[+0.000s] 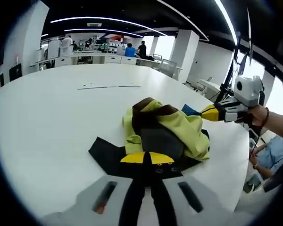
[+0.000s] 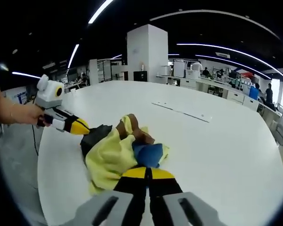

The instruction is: Fold the garment on the visible template until the final outline fits inside the template.

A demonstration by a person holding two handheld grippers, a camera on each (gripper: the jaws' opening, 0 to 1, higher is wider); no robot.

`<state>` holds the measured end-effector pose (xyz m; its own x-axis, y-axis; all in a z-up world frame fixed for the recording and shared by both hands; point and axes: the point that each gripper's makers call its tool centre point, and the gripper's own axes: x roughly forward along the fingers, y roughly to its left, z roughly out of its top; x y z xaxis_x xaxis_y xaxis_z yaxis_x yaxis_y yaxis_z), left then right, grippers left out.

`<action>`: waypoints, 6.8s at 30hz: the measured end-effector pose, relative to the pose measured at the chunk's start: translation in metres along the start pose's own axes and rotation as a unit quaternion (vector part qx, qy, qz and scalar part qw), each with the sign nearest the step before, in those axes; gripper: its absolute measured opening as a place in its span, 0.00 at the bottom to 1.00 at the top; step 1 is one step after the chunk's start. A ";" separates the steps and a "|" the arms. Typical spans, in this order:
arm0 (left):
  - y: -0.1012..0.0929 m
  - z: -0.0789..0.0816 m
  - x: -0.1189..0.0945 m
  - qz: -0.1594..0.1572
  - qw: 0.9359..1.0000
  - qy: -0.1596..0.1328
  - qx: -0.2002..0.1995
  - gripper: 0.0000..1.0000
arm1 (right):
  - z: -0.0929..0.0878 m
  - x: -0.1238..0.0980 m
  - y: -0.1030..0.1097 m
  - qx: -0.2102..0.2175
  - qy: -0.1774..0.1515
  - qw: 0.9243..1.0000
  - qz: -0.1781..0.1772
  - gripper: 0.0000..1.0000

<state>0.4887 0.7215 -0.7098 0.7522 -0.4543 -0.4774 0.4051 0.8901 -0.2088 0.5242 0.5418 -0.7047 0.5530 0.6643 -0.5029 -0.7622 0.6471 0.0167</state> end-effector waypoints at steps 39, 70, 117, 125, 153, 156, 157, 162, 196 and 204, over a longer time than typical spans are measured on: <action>0.102 0.131 0.012 0.109 0.991 -0.066 0.037 0.00 | 0.082 0.011 -0.097 0.055 -0.017 0.995 -0.076 0.00; 0.111 0.007 0.066 0.049 0.996 0.075 0.001 0.20 | 0.027 0.023 -0.098 0.105 0.032 0.992 -0.065 0.00; 0.126 0.068 0.024 0.129 0.984 0.026 0.117 0.00 | 0.033 0.012 -0.103 0.084 0.047 0.992 -0.081 0.00; 0.139 0.101 0.008 0.161 0.980 -0.012 0.115 0.00 | 0.061 0.004 -0.112 0.091 0.015 0.992 -0.082 0.00; 0.212 0.078 0.068 0.234 0.972 0.014 -0.005 0.00 | 0.030 0.087 -0.184 0.178 0.052 0.971 -0.154 0.00; 0.214 0.070 0.070 0.234 0.972 0.027 -0.003 0.00 | 0.024 0.088 -0.186 0.187 0.056 0.968 -0.159 0.00; 0.215 0.067 0.070 0.235 0.971 0.032 0.001 0.00 | 0.022 0.089 -0.185 0.188 0.060 0.968 -0.157 0.00; 0.215 0.060 0.067 0.236 0.971 0.041 -0.005 0.00 | 0.026 0.089 -0.183 0.194 0.047 0.967 -0.158 0.00; 0.075 0.045 0.024 0.029 0.999 -0.019 0.019 0.34 | 0.016 0.007 -0.062 0.172 0.018 0.982 -0.072 0.65; 0.035 0.031 0.033 -0.023 0.998 0.000 0.051 0.33 | 0.003 0.005 -0.040 0.171 0.029 0.983 -0.055 0.64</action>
<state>0.5435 0.7368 -0.7067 0.7313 -0.4941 -0.4702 0.4897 0.8602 -0.1423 0.5581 0.5201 -0.7056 0.5988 0.5671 -0.5655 -0.5349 0.8087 0.2446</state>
